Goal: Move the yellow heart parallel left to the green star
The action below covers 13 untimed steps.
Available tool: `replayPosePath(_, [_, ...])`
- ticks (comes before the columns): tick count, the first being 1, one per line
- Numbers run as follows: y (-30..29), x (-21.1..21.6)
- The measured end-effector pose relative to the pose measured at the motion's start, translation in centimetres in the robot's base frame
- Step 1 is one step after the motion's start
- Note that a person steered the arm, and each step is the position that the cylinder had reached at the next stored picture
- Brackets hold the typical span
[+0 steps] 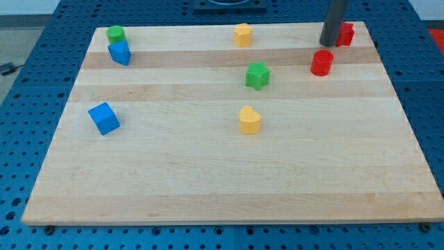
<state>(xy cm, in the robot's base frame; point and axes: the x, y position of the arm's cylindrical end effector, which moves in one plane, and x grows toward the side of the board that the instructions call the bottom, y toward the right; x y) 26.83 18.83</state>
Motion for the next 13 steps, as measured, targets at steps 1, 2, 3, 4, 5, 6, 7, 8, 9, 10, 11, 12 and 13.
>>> replayPosePath(1, [-3.2,2.0])
replayPosePath(2, [-3.5,2.1])
replayPosePath(3, [-5.7,2.1])
replayPosePath(4, [-9.1,2.1])
replayPosePath(5, [-9.7,3.1])
replayPosePath(6, [-9.4,5.3])
replayPosePath(7, [-8.0,7.9])
replayPosePath(8, [-5.5,10.6])
replayPosePath(9, [-3.1,14.3])
replayPosePath(10, [-2.9,17.5])
replayPosePath(11, [-5.1,18.8])
replayPosePath(12, [-9.1,18.8])
replayPosePath(13, [-13.2,18.8])
